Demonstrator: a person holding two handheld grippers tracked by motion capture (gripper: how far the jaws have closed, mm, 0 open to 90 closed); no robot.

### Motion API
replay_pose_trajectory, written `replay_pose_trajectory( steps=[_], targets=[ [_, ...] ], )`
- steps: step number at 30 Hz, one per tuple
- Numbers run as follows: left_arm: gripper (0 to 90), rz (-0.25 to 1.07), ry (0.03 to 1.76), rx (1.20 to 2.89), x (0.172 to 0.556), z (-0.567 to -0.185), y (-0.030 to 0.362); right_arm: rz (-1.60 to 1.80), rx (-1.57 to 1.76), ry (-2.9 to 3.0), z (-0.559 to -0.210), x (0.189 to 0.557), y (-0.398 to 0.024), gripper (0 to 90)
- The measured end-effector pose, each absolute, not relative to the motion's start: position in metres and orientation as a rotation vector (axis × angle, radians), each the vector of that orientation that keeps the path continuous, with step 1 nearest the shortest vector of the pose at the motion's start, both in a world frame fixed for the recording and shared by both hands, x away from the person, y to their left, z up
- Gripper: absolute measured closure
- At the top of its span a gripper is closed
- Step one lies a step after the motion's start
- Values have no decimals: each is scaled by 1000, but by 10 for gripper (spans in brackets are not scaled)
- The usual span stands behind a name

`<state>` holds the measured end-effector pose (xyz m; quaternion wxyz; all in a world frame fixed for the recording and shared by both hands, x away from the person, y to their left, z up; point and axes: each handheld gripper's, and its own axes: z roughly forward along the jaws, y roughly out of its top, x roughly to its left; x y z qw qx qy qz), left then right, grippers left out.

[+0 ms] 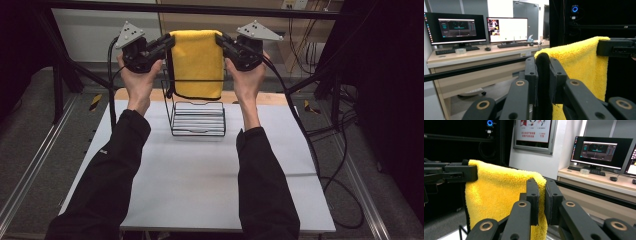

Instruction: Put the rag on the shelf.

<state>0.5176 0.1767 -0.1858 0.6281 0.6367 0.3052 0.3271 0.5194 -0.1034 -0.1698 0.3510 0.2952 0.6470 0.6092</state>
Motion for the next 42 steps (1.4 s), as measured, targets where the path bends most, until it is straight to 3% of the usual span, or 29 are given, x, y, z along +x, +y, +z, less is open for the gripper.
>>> replay_pose_trajectory(
  steps=[42],
  targets=[
    [777,656,675,1599,478,-226,185,1536,732,1834,-210,470,-108,830]
  ],
)
